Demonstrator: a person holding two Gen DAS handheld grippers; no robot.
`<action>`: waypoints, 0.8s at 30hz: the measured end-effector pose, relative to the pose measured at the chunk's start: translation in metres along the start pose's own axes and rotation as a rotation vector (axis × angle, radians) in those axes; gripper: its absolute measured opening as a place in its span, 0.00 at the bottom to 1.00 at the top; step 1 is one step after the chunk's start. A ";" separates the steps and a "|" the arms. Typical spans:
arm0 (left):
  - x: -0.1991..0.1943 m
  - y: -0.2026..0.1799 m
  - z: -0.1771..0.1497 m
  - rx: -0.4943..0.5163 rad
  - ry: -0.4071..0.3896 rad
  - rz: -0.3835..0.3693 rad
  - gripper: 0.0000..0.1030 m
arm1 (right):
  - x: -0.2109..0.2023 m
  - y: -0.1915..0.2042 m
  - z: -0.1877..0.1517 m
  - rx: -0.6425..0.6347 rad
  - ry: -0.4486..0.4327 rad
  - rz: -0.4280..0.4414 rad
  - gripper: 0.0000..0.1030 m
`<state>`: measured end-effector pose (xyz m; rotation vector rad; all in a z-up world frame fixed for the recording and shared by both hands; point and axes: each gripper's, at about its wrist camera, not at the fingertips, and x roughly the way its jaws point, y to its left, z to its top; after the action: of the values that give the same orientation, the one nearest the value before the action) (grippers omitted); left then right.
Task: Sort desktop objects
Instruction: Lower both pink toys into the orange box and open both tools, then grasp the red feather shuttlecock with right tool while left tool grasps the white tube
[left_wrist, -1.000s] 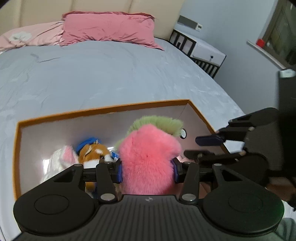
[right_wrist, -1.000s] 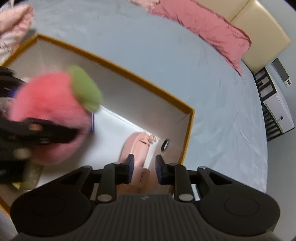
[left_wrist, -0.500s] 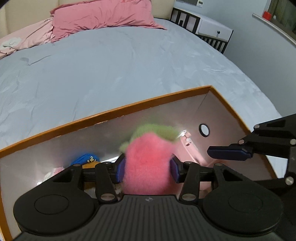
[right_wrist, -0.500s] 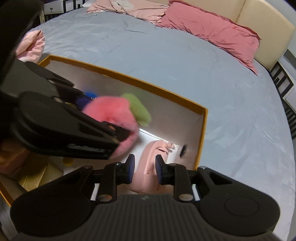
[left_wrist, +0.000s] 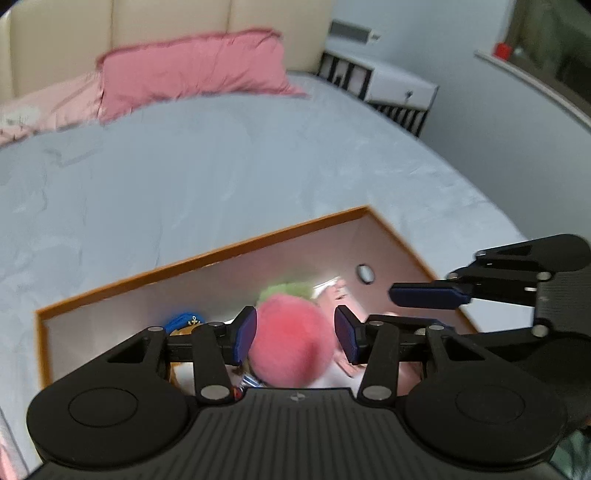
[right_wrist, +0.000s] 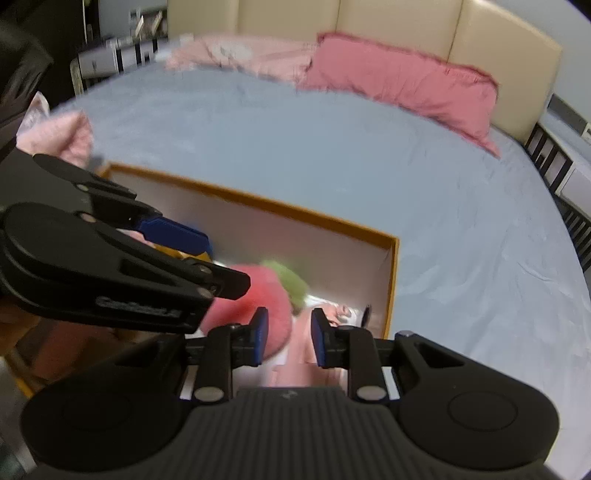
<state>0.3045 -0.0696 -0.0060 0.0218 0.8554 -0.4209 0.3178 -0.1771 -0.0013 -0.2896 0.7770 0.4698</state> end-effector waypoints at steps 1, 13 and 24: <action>-0.013 -0.004 -0.003 0.017 -0.021 -0.005 0.53 | -0.007 0.000 -0.002 0.004 -0.022 0.001 0.26; -0.099 -0.063 -0.086 0.190 -0.041 0.041 0.53 | -0.098 0.035 -0.084 0.217 -0.097 0.000 0.32; -0.083 -0.114 -0.184 0.507 0.112 0.201 0.53 | -0.091 0.043 -0.165 0.421 0.047 0.011 0.36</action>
<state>0.0808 -0.1107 -0.0502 0.5996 0.8288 -0.4406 0.1404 -0.2356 -0.0505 0.0958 0.9031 0.3002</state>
